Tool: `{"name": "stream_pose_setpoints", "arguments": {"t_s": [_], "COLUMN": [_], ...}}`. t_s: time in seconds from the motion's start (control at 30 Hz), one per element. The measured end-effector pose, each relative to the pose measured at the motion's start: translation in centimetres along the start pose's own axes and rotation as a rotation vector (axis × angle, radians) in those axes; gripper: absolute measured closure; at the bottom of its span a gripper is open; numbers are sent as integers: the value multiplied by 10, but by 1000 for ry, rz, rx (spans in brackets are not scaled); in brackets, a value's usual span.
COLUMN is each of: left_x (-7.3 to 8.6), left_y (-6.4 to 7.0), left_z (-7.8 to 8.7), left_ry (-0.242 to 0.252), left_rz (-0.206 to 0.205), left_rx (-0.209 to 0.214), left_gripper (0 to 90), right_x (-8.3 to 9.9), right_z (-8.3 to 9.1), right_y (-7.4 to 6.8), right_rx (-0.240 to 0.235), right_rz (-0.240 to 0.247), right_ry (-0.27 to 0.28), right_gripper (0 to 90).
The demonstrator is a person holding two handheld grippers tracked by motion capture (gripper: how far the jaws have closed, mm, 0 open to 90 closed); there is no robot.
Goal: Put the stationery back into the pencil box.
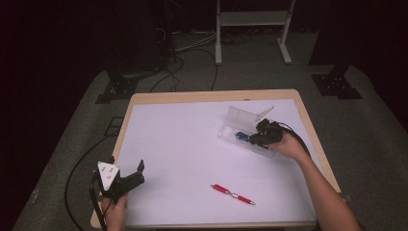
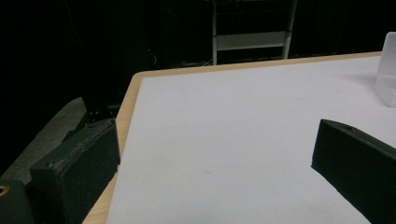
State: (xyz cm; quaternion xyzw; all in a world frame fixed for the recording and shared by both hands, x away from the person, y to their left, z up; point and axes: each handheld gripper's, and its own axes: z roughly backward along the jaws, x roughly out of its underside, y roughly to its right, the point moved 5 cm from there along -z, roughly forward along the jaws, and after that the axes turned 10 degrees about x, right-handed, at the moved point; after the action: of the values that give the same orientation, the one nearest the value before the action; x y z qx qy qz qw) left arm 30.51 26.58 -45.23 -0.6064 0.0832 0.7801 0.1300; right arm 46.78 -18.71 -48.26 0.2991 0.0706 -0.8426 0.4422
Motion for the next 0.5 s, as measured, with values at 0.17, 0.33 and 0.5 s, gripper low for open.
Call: {"name": "stream_pose_setpoints", "arguments": {"t_s": [0.17, 0.33, 0.5], "left_x": [0, 0, 0], "left_y": [0, 0, 0], "left_z": [0, 0, 0], "left_ry": [0, -1, 1], "left_rz": [3, 2, 4], "left_rx": [0, 3, 2], "left_gripper": [4, 4, 4], "right_x": [2, 2, 3], "right_z": [-2, -4, -5], "right_y": [3, 1, 1], "right_rx": [-1, -3, -1], "right_rz": [-6, 0, 3], "right_ry": [-3, -11, -14], "right_gripper": [785, 784, 780]}}
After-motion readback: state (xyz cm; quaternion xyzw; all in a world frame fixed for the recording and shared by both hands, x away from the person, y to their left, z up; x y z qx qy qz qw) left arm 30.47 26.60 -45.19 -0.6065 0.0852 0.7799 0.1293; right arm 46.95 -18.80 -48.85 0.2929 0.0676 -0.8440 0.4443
